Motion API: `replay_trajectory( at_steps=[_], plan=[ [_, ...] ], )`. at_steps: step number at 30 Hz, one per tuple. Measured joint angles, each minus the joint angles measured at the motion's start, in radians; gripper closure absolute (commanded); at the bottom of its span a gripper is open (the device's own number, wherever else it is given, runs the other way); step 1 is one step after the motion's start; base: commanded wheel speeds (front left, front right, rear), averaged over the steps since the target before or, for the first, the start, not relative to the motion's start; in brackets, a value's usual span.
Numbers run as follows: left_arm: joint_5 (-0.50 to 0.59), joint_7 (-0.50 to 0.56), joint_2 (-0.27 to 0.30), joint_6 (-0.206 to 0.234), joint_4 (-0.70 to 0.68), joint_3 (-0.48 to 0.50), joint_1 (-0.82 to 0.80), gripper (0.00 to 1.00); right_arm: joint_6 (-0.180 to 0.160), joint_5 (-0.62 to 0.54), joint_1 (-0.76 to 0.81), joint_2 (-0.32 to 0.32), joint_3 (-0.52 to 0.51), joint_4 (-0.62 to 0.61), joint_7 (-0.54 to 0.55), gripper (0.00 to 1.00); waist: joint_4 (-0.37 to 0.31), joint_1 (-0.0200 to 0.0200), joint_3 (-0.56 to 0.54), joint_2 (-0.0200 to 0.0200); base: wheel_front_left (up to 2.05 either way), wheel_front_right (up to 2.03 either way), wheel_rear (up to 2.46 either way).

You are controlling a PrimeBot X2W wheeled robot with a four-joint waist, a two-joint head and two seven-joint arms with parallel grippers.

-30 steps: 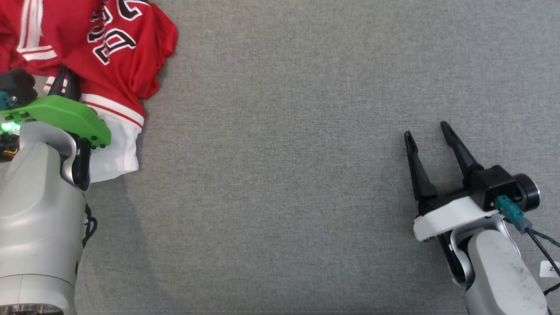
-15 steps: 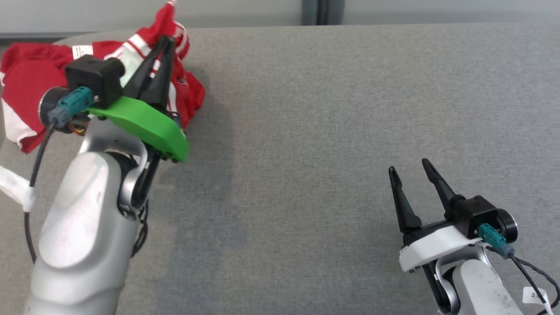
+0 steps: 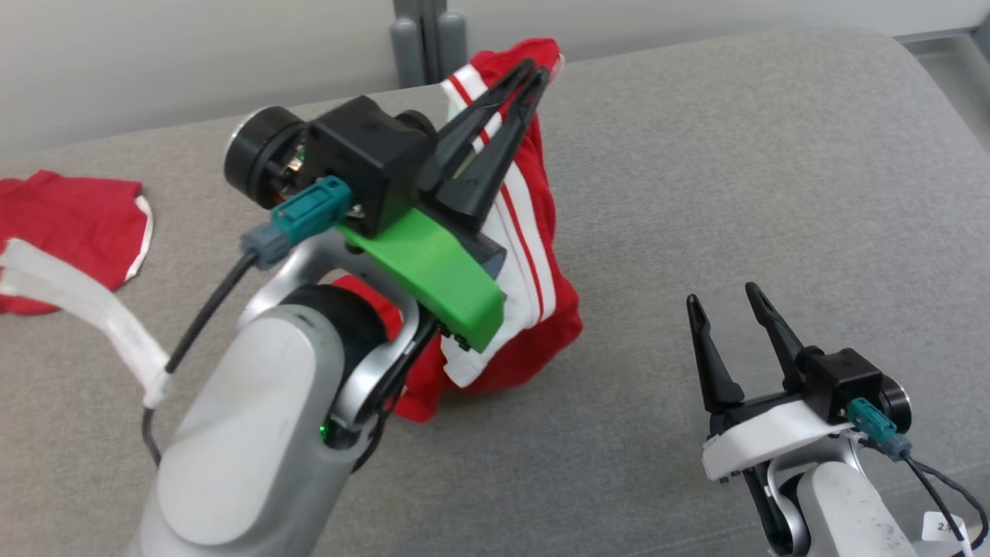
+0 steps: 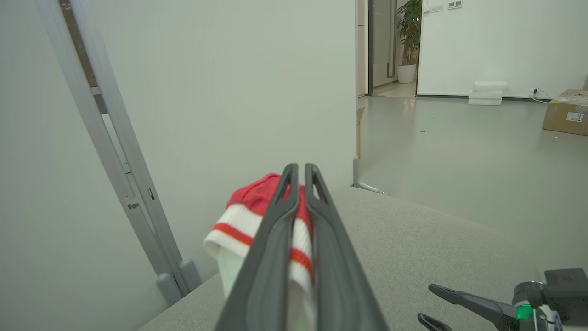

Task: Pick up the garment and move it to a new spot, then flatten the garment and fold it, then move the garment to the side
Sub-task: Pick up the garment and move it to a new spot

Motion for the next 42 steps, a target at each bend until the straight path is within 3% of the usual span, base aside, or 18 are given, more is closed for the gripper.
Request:
replay_trajectory(
  at_steps=[10, 16, 17, 18, 19, 24, 31, 42],
  plan=[
    [-0.013, -0.05, -0.07, 0.009, 0.238, -0.141, -0.004, 1.0, 0.0, 0.044, -0.011, 0.003, 0.001, -0.012, 0.0, 0.0, -0.134, 0.0, 0.028, 0.0, 0.0, 0.0, 0.0],
    [-0.077, -0.227, -0.078, 0.062, 0.4, -0.248, -0.052, 1.0, 0.0, 0.071, -0.014, 0.002, 0.008, -0.012, 0.0, 0.0, -0.191, 0.0, 0.056, 0.0, 0.0, 0.0, 0.0],
    [-0.101, -0.272, -0.081, 0.079, 0.415, -0.278, -0.065, 0.87, 0.0, 0.073, -0.016, 0.003, 0.012, -0.012, 0.0, 0.0, -0.2, 0.0, 0.06, 0.0, 0.0, 0.0, 0.0],
    [-0.126, -0.303, -0.082, 0.092, 0.423, -0.3, -0.074, 0.49, 0.0, 0.077, -0.016, 0.003, 0.014, -0.012, 0.0, 0.0, -0.206, 0.0, 0.063, 0.0, 0.0, 0.0, 0.0],
    [-0.15, -0.335, -0.082, 0.102, 0.439, -0.333, -0.088, 0.02, 0.0, 0.08, -0.016, 0.003, 0.014, -0.011, 0.0, 0.0, -0.213, 0.0, 0.067, 0.0, 0.0, 0.0, 0.0],
    [-0.262, -0.449, -0.083, 0.14, 0.48, -0.424, -0.126, 0.0, 0.0, 0.086, -0.016, 0.003, 0.01, -0.009, 0.0, 0.0, -0.227, 0.0, 0.074, 0.0, 0.0, 0.0, 0.0],
    [-0.327, -0.56, -0.082, 0.188, 0.507, -0.421, -0.122, 0.0, 0.0, 0.071, 0.004, 0.003, -0.025, -0.011, 0.0, 0.0, -0.191, 0.0, 0.054, 0.0, 0.0, 0.0, 0.0],
    [-0.262, -0.613, 0.1, 0.307, 0.458, -0.278, 0.15, 0.0, 0.0, -0.004, 0.075, 0.004, -0.112, -0.038, 0.0, 0.0, -0.104, 0.0, -0.001, 0.0, 0.0, 0.0, 0.0]
  ],
)
